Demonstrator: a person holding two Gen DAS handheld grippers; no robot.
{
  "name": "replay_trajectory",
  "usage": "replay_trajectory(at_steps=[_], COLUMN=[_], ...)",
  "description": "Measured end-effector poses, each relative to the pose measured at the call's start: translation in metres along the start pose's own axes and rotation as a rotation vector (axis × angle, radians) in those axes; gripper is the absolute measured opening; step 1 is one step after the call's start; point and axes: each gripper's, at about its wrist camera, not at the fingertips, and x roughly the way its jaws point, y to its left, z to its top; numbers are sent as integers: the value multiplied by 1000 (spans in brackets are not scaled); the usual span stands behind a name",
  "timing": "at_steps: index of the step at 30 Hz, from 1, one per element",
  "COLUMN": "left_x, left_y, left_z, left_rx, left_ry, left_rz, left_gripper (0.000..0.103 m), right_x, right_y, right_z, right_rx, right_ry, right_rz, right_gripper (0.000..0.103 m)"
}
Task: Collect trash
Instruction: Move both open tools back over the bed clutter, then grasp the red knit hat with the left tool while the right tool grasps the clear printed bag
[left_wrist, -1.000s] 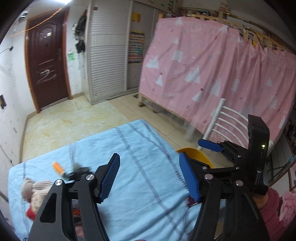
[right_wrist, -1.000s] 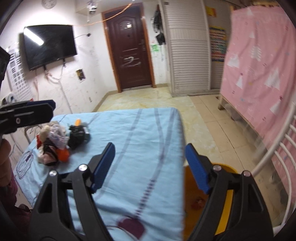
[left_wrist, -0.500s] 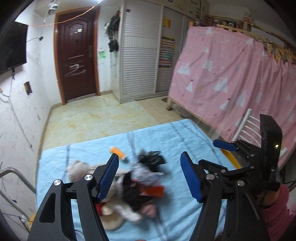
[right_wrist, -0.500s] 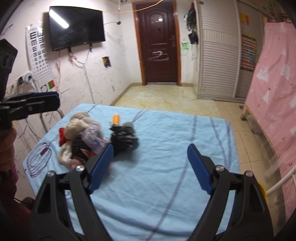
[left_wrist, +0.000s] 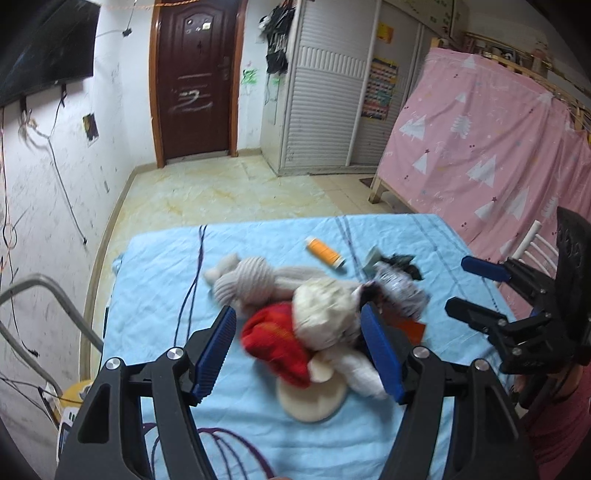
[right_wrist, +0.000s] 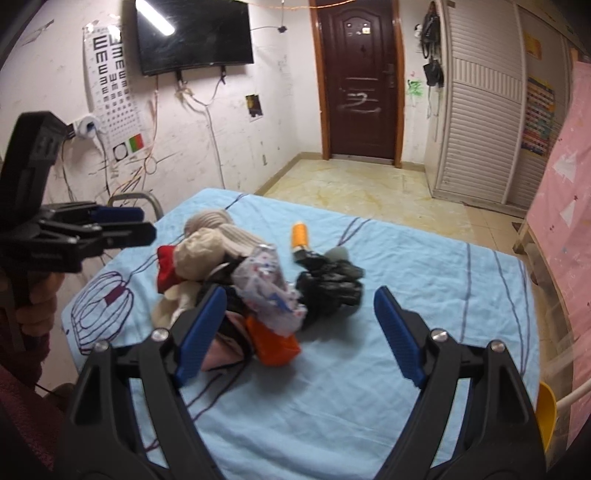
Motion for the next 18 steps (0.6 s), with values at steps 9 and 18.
replay_trajectory(at_steps=[9, 18], left_x=[24, 51], left_y=[29, 22], left_z=[-20, -22], left_rx=[-63, -68], left_ry=[84, 121], left_rz=[-38, -148], left_gripper=[62, 54], right_x=[18, 29], right_y=[15, 23], right_z=[5, 6], right_rx=[-26, -52], right_ry=[24, 40], right_rz=[34, 39], right_gripper=[79, 79])
